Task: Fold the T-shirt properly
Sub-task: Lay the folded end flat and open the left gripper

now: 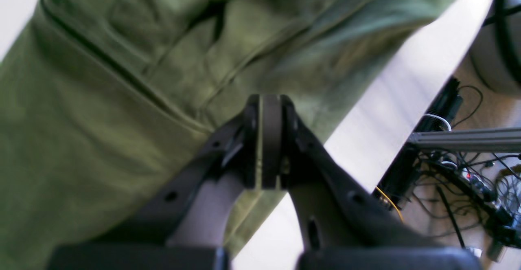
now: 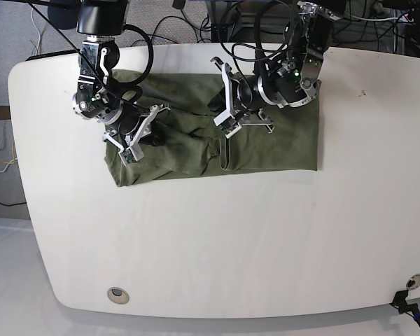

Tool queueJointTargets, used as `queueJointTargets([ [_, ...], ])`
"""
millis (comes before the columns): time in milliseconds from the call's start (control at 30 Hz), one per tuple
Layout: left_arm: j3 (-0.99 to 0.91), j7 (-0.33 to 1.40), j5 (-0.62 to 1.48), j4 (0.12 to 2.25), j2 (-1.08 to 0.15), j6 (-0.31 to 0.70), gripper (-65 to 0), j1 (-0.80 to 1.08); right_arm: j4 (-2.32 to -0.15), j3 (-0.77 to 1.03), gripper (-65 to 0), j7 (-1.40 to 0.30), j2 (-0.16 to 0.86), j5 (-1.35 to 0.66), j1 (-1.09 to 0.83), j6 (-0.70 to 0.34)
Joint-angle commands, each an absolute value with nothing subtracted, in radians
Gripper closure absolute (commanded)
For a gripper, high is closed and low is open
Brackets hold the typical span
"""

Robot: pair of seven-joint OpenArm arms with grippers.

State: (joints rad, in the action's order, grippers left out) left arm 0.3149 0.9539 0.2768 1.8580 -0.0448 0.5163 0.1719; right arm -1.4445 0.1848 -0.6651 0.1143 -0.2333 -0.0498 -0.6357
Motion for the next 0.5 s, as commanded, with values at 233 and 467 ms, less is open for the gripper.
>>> queueJointTargets([
  [233, -0.007, 0.786, 0.277, 1.833, -0.13, 0.507, 0.0, 0.154, -1.434, 0.182, 0.0, -0.771, 0.122, -0.162, -0.062, -0.63],
  [467, -0.09, 0.699, 0.277, 1.69, -0.202, 0.507, 0.0, 0.148, -1.434, 0.182, 0.0, -0.771, 0.122, -0.162, -0.062, -0.63],
])
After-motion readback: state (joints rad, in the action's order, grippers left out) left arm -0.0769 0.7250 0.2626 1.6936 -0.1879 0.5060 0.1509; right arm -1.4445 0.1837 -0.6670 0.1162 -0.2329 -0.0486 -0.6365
